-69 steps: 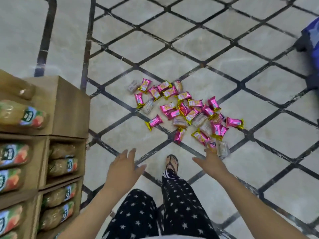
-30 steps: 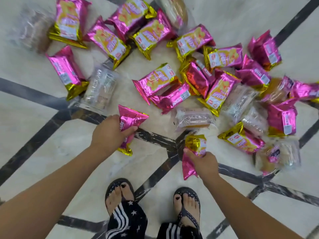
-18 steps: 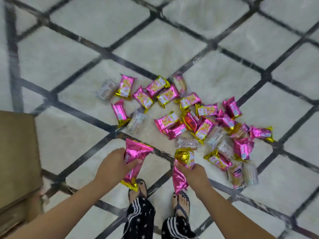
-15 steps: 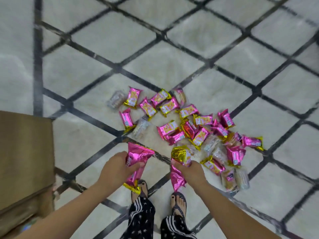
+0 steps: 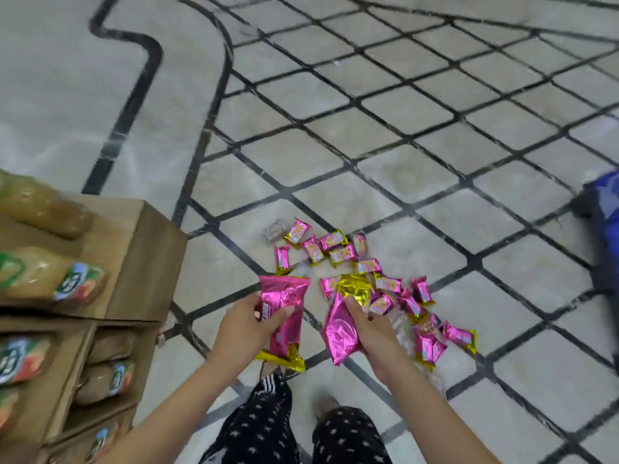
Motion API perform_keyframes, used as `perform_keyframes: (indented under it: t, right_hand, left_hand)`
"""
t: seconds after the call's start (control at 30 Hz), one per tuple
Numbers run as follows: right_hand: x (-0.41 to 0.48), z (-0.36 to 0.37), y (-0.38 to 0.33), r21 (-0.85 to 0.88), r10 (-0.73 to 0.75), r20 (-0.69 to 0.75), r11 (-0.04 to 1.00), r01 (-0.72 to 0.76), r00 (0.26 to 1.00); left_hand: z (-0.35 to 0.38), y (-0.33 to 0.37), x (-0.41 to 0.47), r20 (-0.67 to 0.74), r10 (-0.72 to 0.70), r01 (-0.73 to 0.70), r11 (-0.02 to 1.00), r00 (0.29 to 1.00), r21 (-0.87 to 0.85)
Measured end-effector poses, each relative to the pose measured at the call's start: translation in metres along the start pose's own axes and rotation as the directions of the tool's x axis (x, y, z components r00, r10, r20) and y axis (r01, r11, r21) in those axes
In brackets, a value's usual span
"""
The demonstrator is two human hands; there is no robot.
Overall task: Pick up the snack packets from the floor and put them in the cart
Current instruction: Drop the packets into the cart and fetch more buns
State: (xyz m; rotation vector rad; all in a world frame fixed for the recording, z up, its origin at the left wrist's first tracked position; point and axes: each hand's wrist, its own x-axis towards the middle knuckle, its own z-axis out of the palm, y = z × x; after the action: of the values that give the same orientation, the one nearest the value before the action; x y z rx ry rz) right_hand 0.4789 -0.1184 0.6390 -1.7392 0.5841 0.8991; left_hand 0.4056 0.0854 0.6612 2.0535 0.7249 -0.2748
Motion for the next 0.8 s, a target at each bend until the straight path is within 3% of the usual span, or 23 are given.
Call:
perform_keyframes:
  t: [0.17, 0.23, 0.33, 0.57, 0.8]
  right_hand:
    - [-0.052, -0.023, 0.019, -0.078, -0.132, 0.127, 0.987, 0.143, 0.983]
    - [-0.073, -0.032, 0.021, -0.165, -0.207, 0.189, 0.957, 0.239, 0.96]
    - [-0.088, -0.041, 0.025, -0.247, -0.201, 0.273, 0.931, 0.27, 0.941]
    - [-0.114, -0.022, 0.067, -0.415, -0.172, 0.422, 0.836, 0.358, 0.89]
    - [-0.174, 0.026, 0.097, -0.492, -0.079, 0.658, 0.707, 0.507, 0.749]
  left_hand:
    - [0.004, 0.015, -0.11, -0.217, -0.071, 0.034, 0.985, 0.974, -0.171]
    - [0.013, 0.012, -0.15, -0.273, -0.155, 0.08, 0.96, 0.949, -0.267]
    - [0.035, -0.005, -0.2, -0.308, -0.319, 0.187, 0.901, 0.896, -0.391]
    - [0.068, -0.044, -0.307, -0.439, -0.535, 0.274, 0.804, 0.722, -0.528]
    - [0.089, -0.081, -0.411, -0.476, -0.746, 0.205, 0.615, 0.466, -0.762]
